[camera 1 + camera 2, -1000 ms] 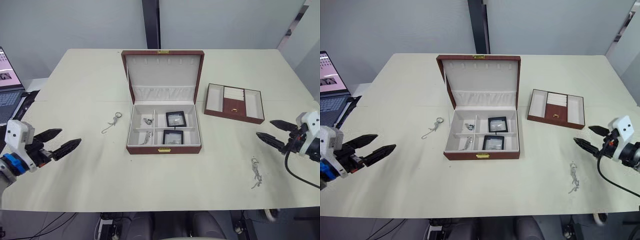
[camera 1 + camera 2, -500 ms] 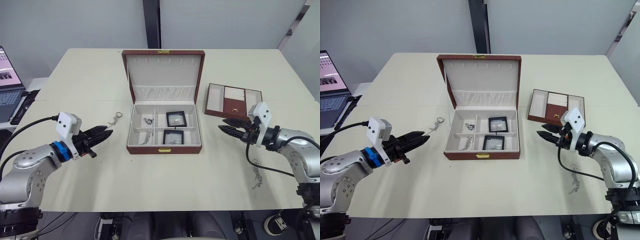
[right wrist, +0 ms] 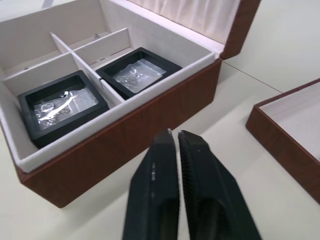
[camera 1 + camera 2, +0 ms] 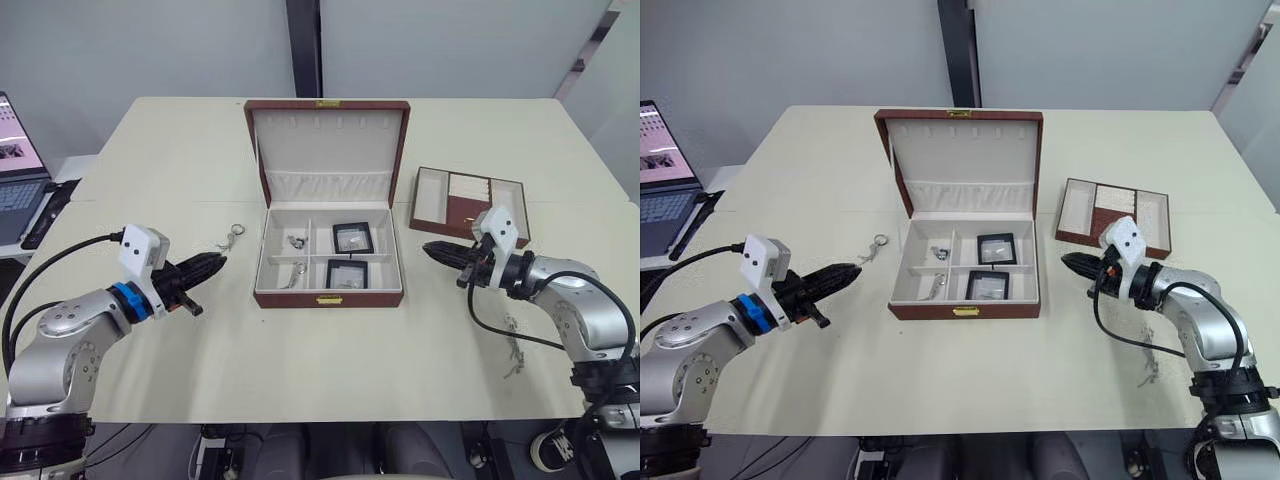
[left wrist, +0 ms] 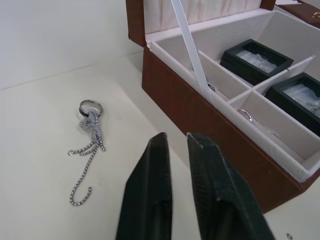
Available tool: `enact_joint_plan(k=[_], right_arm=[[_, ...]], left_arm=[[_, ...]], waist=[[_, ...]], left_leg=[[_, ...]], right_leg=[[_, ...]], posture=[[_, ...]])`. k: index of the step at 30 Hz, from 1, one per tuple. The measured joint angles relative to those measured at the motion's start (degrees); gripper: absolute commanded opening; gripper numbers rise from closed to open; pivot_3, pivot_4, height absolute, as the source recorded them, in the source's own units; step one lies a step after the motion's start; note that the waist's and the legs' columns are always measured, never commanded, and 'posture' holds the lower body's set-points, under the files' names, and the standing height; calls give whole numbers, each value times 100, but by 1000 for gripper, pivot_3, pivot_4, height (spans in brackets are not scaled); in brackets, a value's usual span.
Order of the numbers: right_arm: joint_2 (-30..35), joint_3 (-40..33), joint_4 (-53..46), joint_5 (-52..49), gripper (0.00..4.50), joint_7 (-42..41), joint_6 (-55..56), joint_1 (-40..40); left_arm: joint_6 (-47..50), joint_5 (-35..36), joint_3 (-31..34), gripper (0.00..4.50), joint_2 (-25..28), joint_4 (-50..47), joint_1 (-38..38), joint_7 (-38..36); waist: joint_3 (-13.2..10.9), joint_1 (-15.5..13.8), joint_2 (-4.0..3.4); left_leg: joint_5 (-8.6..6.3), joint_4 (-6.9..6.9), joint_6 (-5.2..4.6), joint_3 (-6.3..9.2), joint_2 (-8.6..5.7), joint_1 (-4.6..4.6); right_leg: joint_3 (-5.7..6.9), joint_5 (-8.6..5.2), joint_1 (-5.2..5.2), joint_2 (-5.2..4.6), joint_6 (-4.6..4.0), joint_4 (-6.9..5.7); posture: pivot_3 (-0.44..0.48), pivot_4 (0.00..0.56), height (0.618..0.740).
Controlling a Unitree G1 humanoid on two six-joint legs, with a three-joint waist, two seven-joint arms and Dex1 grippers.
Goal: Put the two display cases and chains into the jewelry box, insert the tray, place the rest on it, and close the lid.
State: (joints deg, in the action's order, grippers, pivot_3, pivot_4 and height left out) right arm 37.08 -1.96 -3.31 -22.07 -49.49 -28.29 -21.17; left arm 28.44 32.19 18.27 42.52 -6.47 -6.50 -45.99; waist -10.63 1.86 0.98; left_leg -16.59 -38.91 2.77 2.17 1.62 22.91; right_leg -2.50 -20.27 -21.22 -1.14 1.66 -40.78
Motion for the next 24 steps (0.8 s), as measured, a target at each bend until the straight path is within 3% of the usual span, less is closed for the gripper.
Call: enact_joint_plan(k=[9,11,17,24], right_arm=[[143,-286,372,9,3704,-117,99,36],[320,-301,625,51,4419,-295,192,-37],[1132,-198,1998,289,4492,-1467,844,-870],[1444,346,4416,1099,4492,-2548,2110,-2337]], left_arm=[[-24,81,261,4358,4,-30,206,-86],[-62,161,327,4500,4,-192,433,-248],[-399,179,567,4500,69,-651,1170,-796],[-768,188,699,4500,221,-1182,1753,-1365]], waist=[[0,13,0],[0,5,0],[0,23,-1],[-1,62,-2]], left_leg=[[0,0,0,-2,0,-1],[0,0,0,-3,0,0],[0,0,0,-8,3,-6],[0,2,0,-16,4,-7]], right_leg=[[-1,0,-1,0,0,-2],[-1,0,-1,-1,0,-1],[-3,0,2,0,0,0],[-7,0,0,-1,0,4]], posture=[[0,150,740],[0,150,740],[0,150,740],[0,150,740]])
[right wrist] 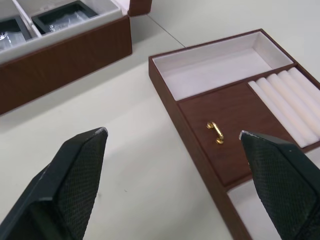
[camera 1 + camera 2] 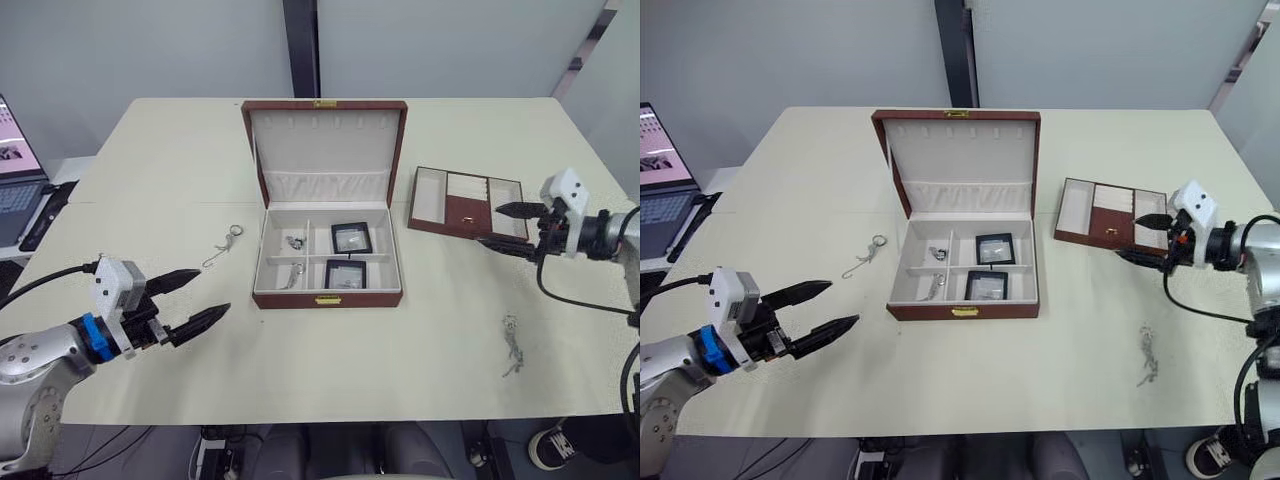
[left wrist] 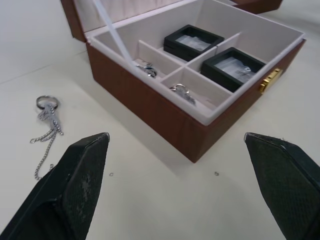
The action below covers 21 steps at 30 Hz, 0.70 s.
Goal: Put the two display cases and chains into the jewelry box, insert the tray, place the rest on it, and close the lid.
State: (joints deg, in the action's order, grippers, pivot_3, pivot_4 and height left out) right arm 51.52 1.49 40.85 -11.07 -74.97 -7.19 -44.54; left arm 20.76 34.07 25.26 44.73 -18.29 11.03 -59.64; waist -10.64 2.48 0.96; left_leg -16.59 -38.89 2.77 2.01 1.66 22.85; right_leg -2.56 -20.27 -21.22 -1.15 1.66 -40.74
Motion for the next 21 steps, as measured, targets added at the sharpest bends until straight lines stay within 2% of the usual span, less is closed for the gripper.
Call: enact_joint_plan(k=[9,14,21], right_arm=[[-149,515,2306,1058,4492,-437,1275,-1231],[-405,688,2937,1552,4492,-218,1641,-1455],[-568,750,3315,1908,4492,240,1783,-1614]], left_arm=[[-594,95,-193,4500,-291,-626,393,-376],[-898,104,-499,4500,-412,-944,629,-599],[-1051,115,-630,4500,-454,-1072,761,-608]], waist=[[0,51,-1],[0,79,-1],[-1,80,-2]], left_leg=[[0,-1,0,-11,1,-3],[0,-1,0,-16,1,-4],[0,-2,0,-17,0,-5]], right_leg=[[-9,0,0,-1,0,-2],[-14,0,0,-1,-1,-3],[-14,0,1,-1,-1,-5]], posture=[[0,150,740],[0,150,740],[0,150,740]])
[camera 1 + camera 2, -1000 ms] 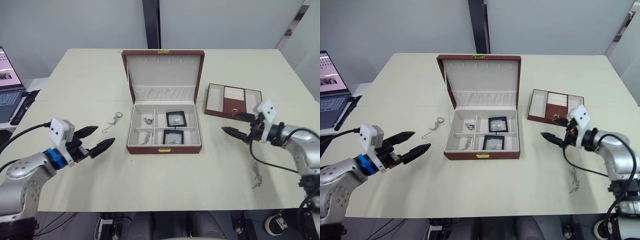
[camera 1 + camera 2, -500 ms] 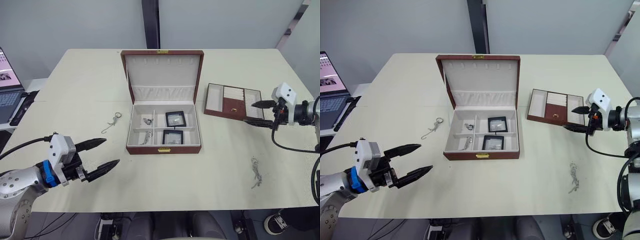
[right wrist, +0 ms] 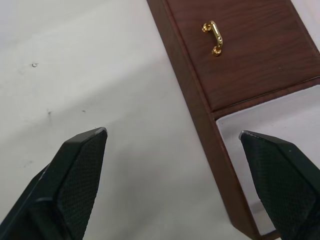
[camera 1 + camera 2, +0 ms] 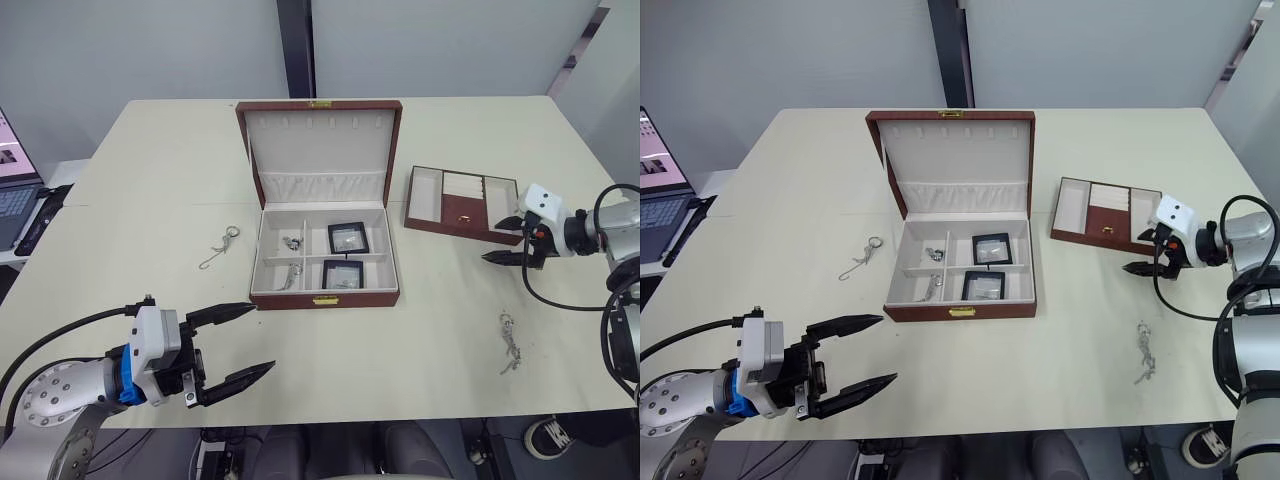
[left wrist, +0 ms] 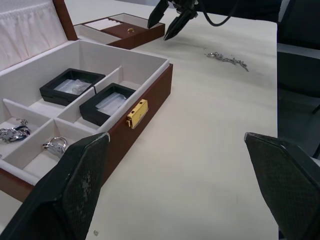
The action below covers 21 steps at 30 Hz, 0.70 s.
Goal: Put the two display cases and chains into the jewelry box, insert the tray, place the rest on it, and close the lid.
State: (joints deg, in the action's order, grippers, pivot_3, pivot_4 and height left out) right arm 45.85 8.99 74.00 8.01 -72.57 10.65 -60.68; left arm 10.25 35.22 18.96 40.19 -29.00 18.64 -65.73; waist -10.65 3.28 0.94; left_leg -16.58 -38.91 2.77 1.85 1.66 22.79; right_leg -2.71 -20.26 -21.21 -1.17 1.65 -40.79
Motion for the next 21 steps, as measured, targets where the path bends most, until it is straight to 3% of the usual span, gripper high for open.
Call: enact_joint_plan(k=[8,11,15,21], right_arm=[[-187,-5,148,207,4492,431,-5,-23],[-221,-5,176,253,3892,516,-5,-35],[-232,-10,185,274,2519,527,-4,-80],[-239,-90,185,309,952,530,-5,-90]], left_arm=[[-43,22,-14,4500,-61,-29,101,158],[-50,22,-14,4500,-61,-41,101,224],[-59,22,-14,4500,-73,-41,101,283],[-63,22,-14,4500,-99,-41,102,380]], waist=[[0,0,0],[0,1,0],[0,2,0],[0,1,0]], left_leg=[[0,0,0,0,0,0],[0,0,0,0,0,0],[0,0,0,0,0,0],[0,0,0,0,0,0]], right_leg=[[-1,0,0,0,0,0],[0,0,-1,0,0,0],[0,0,0,0,0,0],[0,0,0,0,0,0]], posture=[[0,150,740],[0,150,740],[0,150,740],[0,150,740]])
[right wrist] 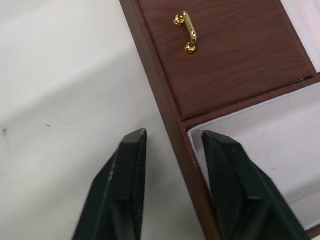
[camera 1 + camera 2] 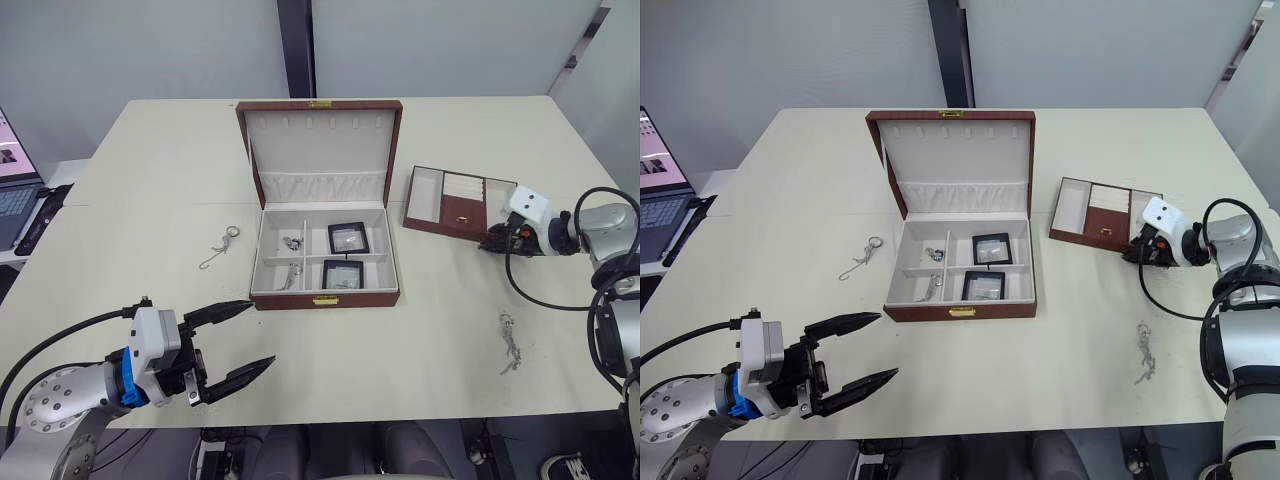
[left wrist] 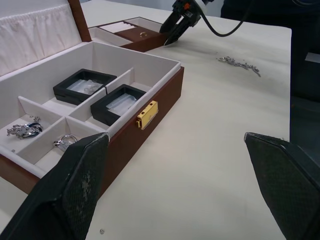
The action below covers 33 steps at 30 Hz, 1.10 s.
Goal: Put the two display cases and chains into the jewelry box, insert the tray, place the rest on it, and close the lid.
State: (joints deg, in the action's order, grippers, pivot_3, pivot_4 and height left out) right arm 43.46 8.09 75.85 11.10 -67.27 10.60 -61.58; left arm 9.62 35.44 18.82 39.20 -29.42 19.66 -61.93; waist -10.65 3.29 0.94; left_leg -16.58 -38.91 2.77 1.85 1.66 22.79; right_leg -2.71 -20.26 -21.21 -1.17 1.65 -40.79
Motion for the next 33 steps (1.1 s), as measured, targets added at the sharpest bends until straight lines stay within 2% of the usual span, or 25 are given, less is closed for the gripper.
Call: enact_joint_plan(k=[5,17,24,28,32,33], right_arm=[[2,-19,0,2,11,-68,4,0],[119,-135,2,-10,11,-395,-166,0],[775,-403,-245,-271,11,-1131,-387,1],[1274,-574,-1178,-610,11,-1869,-646,378],[1794,-772,-3095,-1230,11,-2304,-1459,1676],[1969,-915,-3871,-1473,11,-2306,-1792,2218]], left_arm=[[0,-1,-7,4500,0,6,-32,16],[-9,-25,-233,4500,-117,38,-246,142],[-20,-36,-292,4500,-309,27,-54,282],[-29,-37,-323,4500,-363,-44,96,359],[-59,-34,-325,4500,-408,-101,198,389],[-79,-30,-331,4500,-424,-114,213,391]], waist=[[0,0,0],[-1,-2,-1],[-6,-5,-11],[-7,-12,-16],[-6,-45,-17],[-5,-62,-23]], left_leg=[[0,0,0,0,0,0],[0,0,0,-1,-1,1],[0,0,0,-2,-1,1],[0,0,-1,2,0,1],[0,-1,-1,4,-1,3],[0,-1,-1,5,-3,5]], right_leg=[[0,0,1,0,0,0],[0,0,0,0,0,0],[-1,0,-1,-2,0,1],[1,0,2,-1,0,3],[0,0,3,-2,0,3],[1,0,2,-3,0,2]], posture=[[0,150,740],[0,150,740],[0,150,740],[0,150,740],[0,150,740],[0,150,740]])
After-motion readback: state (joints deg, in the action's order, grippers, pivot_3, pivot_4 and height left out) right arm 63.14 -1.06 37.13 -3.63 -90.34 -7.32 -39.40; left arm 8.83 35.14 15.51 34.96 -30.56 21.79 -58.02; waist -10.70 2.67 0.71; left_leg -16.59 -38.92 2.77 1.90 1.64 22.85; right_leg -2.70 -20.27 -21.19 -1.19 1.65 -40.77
